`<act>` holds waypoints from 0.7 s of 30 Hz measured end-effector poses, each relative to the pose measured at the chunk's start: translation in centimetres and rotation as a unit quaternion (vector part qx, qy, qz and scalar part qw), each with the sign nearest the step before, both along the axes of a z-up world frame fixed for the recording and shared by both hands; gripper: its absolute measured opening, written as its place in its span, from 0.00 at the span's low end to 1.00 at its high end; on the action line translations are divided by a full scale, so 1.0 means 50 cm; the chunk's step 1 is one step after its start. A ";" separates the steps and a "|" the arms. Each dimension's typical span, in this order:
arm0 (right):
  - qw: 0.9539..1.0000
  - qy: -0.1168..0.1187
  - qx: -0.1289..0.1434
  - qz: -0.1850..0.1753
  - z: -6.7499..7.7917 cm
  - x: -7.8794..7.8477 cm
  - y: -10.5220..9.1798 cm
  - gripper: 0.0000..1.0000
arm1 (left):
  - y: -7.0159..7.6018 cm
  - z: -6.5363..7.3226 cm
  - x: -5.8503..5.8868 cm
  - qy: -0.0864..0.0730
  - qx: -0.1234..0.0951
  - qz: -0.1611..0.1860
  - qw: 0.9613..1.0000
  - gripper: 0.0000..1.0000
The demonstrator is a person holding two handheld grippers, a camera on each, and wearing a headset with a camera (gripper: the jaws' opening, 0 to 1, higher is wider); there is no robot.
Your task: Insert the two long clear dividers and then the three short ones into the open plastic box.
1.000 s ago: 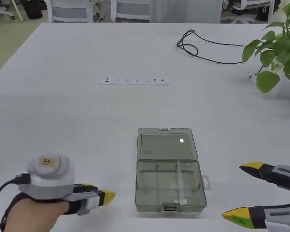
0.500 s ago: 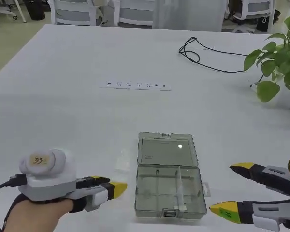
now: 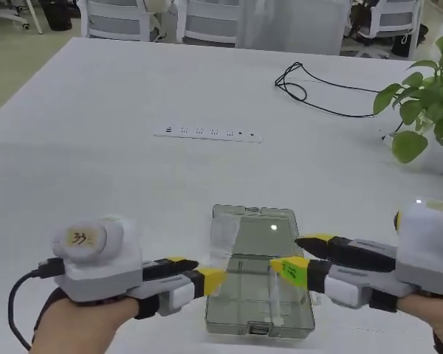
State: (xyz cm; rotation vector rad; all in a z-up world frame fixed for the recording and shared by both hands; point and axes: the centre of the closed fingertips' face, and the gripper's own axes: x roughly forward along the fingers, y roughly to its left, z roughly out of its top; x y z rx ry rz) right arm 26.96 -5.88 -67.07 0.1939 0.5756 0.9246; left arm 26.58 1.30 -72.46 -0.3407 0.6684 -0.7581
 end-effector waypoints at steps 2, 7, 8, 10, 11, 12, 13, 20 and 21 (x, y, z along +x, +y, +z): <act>1.000 0.011 0.005 -0.005 -0.001 0.003 0.014 0.31 | -0.016 0.007 -0.002 -0.006 -0.002 -0.009 1.000 0.30; 0.999 0.040 0.006 -0.025 -0.016 0.007 0.035 0.23 | -0.044 0.025 -0.002 -0.021 -0.007 -0.021 1.000 0.30; 0.999 0.044 0.008 -0.027 -0.018 0.007 0.037 0.22 | -0.049 0.027 -0.003 -0.024 -0.006 -0.025 0.999 0.30; 0.998 0.056 0.009 -0.033 -0.022 0.007 0.040 0.20 | -0.054 0.029 -0.004 -0.028 -0.003 -0.029 0.999 0.30; 0.997 0.060 0.007 -0.038 -0.025 0.009 0.040 0.19 | -0.056 0.030 -0.004 -0.030 -0.001 -0.031 0.999 0.30; 0.997 0.062 0.008 -0.040 -0.026 0.010 0.041 0.18 | -0.057 0.030 -0.004 -0.032 0.000 -0.032 0.999 0.30; 0.997 0.068 0.009 -0.043 -0.029 0.011 0.041 0.17 | -0.058 0.032 -0.004 -0.033 -0.001 -0.034 0.999 0.30; 0.995 0.078 0.010 -0.053 -0.035 0.012 0.043 0.14 | -0.065 0.037 -0.007 -0.039 0.000 -0.040 0.998 0.30; 0.995 0.079 0.010 -0.053 -0.035 0.012 0.043 0.14 | -0.066 0.037 -0.007 -0.040 0.001 -0.041 0.998 0.30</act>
